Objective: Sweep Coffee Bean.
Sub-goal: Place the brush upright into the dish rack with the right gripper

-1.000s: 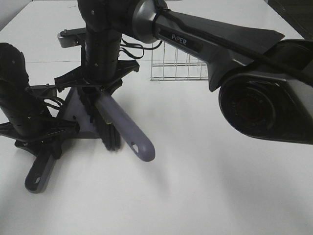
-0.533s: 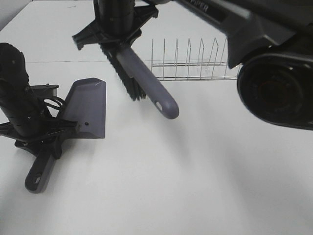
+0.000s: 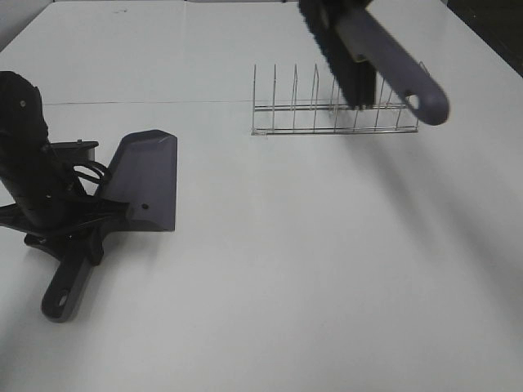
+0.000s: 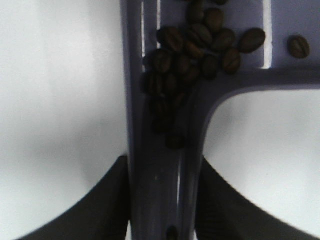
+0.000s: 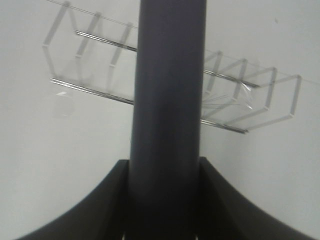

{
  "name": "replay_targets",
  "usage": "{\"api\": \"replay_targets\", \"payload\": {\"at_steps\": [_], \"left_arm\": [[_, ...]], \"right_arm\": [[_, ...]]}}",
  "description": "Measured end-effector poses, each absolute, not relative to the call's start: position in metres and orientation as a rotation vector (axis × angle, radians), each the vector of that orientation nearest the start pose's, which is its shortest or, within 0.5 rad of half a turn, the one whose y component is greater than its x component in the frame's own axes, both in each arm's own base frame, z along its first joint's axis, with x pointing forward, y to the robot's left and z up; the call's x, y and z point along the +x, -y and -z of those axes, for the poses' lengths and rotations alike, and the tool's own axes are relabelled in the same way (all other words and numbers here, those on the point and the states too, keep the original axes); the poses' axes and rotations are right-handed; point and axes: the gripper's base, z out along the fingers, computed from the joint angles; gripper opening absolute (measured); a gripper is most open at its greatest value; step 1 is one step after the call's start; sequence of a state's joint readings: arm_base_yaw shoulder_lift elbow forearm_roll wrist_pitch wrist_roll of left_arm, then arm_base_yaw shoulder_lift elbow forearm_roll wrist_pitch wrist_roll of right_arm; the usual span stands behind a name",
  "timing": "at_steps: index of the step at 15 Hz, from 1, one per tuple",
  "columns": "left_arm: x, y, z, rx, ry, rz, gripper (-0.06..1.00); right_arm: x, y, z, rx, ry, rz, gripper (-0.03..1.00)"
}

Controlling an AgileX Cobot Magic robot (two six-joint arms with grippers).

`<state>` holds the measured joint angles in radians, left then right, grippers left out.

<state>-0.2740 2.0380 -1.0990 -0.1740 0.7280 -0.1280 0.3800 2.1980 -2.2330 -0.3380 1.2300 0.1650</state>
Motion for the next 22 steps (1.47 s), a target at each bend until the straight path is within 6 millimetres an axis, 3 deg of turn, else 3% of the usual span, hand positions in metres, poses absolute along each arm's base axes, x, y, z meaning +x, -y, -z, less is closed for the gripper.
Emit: {"api": "replay_targets", "payload": {"at_steps": [2, 4, 9, 13, 18, 22], "left_arm": [[0.328, 0.103, -0.093, 0.024, -3.168, 0.176, 0.32], [0.328, 0.103, -0.093, 0.024, -3.168, 0.176, 0.32], [0.328, 0.103, -0.093, 0.024, -3.168, 0.176, 0.32], [0.328, 0.103, -0.093, 0.024, -3.168, 0.176, 0.32], [0.328, 0.103, -0.093, 0.024, -3.168, 0.176, 0.32], [0.328, 0.103, -0.093, 0.024, -3.168, 0.176, 0.32]], "right_arm": [[0.459, -0.1, -0.301, -0.203, -2.655, 0.275, 0.28], [0.457, -0.063, -0.286, -0.121, -2.749, 0.236, 0.28], [0.446, -0.02, -0.231, -0.016, -2.947, 0.245, 0.28], [0.458, -0.02, -0.213, -0.054, -2.904, 0.192, 0.28], [0.472, -0.021, -0.167, -0.076, -2.926, 0.184, 0.28], [0.476, -0.022, -0.167, -0.079, -2.885, 0.176, 0.28]]}}
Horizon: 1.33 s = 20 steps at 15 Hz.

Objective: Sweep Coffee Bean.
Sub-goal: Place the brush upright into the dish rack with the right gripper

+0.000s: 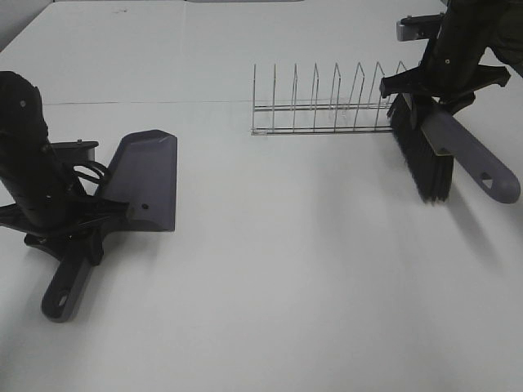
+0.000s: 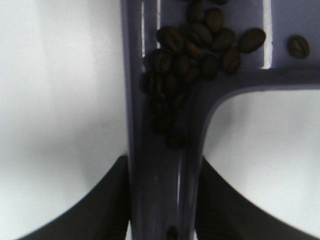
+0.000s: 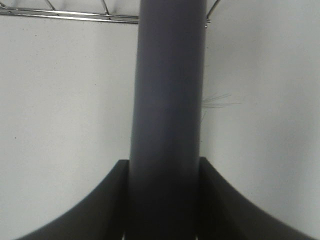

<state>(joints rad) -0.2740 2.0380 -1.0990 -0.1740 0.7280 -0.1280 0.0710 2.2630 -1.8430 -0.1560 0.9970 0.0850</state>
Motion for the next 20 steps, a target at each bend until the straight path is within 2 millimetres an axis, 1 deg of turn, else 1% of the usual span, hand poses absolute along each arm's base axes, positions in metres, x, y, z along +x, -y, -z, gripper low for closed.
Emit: {"api": "replay_targets", "payload": {"at_steps": [2, 5, 8, 10, 11, 13, 14, 17, 20], "left_arm": [[0.328, 0.103, -0.093, 0.024, -3.168, 0.176, 0.32], [0.328, 0.103, -0.093, 0.024, -3.168, 0.176, 0.32], [0.328, 0.103, -0.093, 0.024, -3.168, 0.176, 0.32], [0.328, 0.103, -0.093, 0.024, -3.167, 0.176, 0.32], [0.328, 0.103, -0.093, 0.024, -3.167, 0.176, 0.32], [0.328, 0.103, -0.093, 0.024, -3.166, 0.176, 0.32], [0.328, 0.103, -0.093, 0.024, -3.166, 0.176, 0.32], [0.328, 0.103, -0.093, 0.024, -3.166, 0.176, 0.32], [0.328, 0.103, -0.093, 0.024, -3.167, 0.176, 0.32]], "right_arm": [[0.477, -0.022, -0.166, -0.079, -2.882, 0.176, 0.28], [0.477, -0.023, -0.18, -0.049, -2.92, 0.155, 0.28], [0.471, -0.024, -0.19, -0.031, -2.985, 0.151, 0.28], [0.47, -0.03, -0.195, -0.053, -2.981, 0.152, 0.28], [0.469, -0.039, -0.197, -0.081, -2.972, 0.152, 0.28], [0.473, -0.052, -0.198, -0.123, -2.914, 0.137, 0.28], [0.474, -0.052, -0.197, -0.111, -2.902, 0.136, 0.28], [0.477, -0.044, -0.19, -0.116, -2.893, 0.254, 0.28], [0.48, -0.043, -0.189, -0.129, -2.868, 0.27, 0.28]]}}
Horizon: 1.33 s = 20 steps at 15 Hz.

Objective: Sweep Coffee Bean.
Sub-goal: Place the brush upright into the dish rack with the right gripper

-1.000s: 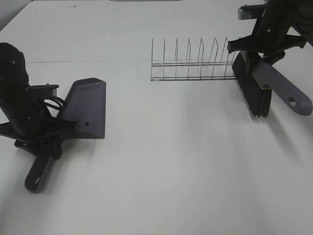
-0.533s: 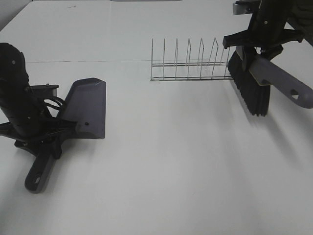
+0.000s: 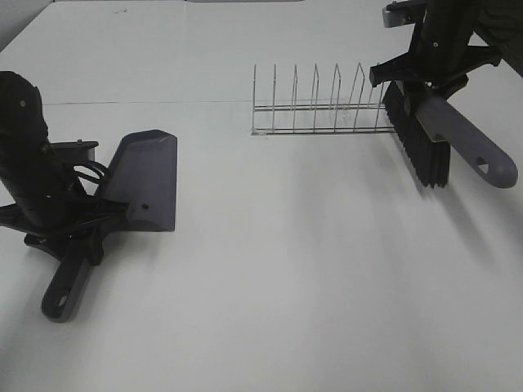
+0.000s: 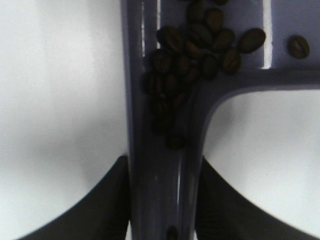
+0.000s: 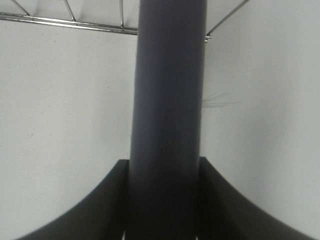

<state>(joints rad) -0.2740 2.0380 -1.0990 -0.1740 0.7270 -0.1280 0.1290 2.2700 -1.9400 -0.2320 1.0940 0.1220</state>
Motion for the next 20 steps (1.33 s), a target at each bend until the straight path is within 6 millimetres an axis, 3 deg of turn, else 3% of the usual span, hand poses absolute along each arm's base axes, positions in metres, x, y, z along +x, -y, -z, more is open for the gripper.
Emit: {"api": "replay_targets", "payload": {"at_steps": [6, 11, 15, 20], "left_arm": [[0.328, 0.103, -0.093, 0.024, -3.167, 0.176, 0.32], [0.328, 0.103, -0.093, 0.024, -3.168, 0.176, 0.32], [0.328, 0.103, -0.093, 0.024, -3.168, 0.176, 0.32], [0.327, 0.103, -0.093, 0.025, -3.169, 0.176, 0.32]], "right_arm": [[0.49, -0.046, -0.188, -0.143, -2.77, 0.238, 0.28], [0.51, -0.049, -0.161, -0.142, -2.756, 0.232, 0.28], [0.529, -0.05, -0.17, -0.111, -2.672, 0.221, 0.28], [0.531, -0.05, -0.169, -0.108, -2.67, 0.22, 0.28]]}}
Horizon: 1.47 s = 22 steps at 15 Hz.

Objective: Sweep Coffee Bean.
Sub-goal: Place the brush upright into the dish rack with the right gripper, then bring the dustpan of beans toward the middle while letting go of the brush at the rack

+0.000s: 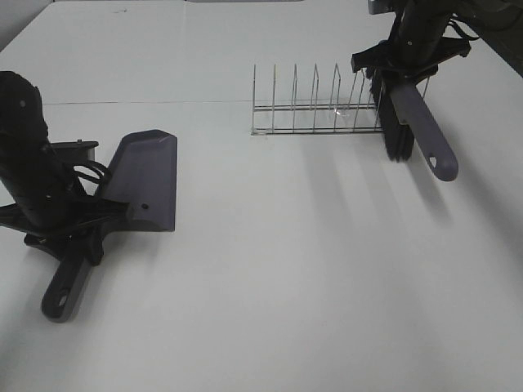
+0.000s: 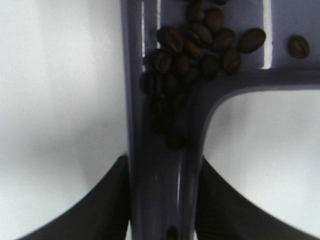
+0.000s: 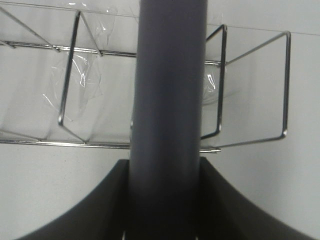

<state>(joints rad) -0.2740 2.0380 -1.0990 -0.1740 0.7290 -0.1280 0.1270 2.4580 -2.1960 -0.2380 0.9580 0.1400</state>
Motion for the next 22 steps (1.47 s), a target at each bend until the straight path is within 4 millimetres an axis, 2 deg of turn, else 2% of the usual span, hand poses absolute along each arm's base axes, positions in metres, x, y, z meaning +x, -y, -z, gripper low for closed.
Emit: {"api": "replay_targets", "payload": {"at_steps": [1, 4, 6, 8, 13, 14, 16, 22], "left_arm": [[0.327, 0.103, -0.093, 0.025, -3.169, 0.176, 0.32], [0.327, 0.103, -0.093, 0.025, -3.169, 0.176, 0.32], [0.327, 0.103, -0.093, 0.025, -3.169, 0.176, 0.32], [0.327, 0.103, -0.093, 0.025, -3.169, 0.176, 0.32], [0.328, 0.103, -0.097, 0.021, -3.151, 0.184, 0.32], [0.329, 0.104, -0.099, 0.005, -3.132, 0.202, 0.32], [0.332, 0.11, -0.106, -0.039, -3.093, 0.264, 0.32], [0.326, 0.139, -0.107, 0.047, -3.061, 0.315, 0.32]], "right_arm": [[0.53, -0.05, -0.169, -0.104, -2.681, 0.223, 0.29], [0.529, -0.049, -0.168, -0.065, -2.697, 0.22, 0.53], [0.528, -0.048, -0.169, -0.064, -2.699, 0.244, 0.61], [0.527, -0.047, -0.177, -0.062, -2.69, 0.25, 0.64], [0.51, -0.048, -0.238, -0.008, -2.643, 0.193, 0.64], [0.509, -0.049, -0.246, 0.002, -2.632, 0.173, 0.64], [0.508, -0.052, -0.247, 0.024, -2.638, 0.121, 0.64], [0.507, -0.053, -0.247, 0.028, -2.645, 0.105, 0.64]]}}
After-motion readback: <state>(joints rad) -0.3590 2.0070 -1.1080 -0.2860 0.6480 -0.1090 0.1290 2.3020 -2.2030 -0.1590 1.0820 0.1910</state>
